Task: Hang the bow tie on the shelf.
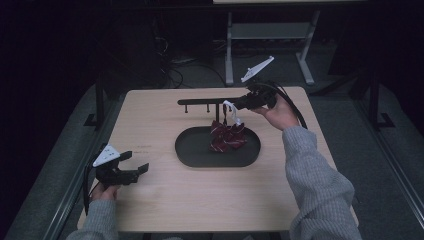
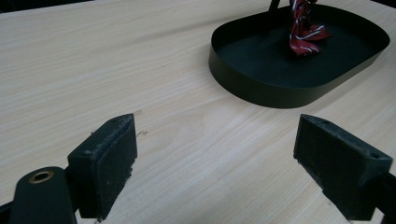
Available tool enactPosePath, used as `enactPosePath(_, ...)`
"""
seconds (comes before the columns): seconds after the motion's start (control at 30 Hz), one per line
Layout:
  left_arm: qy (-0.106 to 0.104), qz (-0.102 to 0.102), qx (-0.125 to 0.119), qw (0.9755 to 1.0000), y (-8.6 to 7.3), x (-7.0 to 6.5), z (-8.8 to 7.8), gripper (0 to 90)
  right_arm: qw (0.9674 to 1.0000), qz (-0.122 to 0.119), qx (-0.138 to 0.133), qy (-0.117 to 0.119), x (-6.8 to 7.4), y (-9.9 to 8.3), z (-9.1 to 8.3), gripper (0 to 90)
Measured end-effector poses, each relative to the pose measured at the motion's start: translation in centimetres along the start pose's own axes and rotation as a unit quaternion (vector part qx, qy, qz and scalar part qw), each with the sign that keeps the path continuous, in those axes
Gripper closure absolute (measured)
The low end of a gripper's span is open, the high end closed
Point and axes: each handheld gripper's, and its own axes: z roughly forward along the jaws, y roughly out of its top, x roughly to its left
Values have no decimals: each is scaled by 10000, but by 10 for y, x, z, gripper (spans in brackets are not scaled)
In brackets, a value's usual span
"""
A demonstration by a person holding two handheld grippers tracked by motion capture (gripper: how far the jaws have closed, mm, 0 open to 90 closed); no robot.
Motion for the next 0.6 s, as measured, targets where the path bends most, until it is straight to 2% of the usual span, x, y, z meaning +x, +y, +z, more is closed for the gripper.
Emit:
enactPosePath(0.37,-10,-1,0,10000,0,0,-1,130,9999,-11,-78,91,2,0,-3,692)
enactPosePath(0.6,-32,4,23,10000,0,-1,0,130,9994,24,-189,282,6,-3,-8,672)
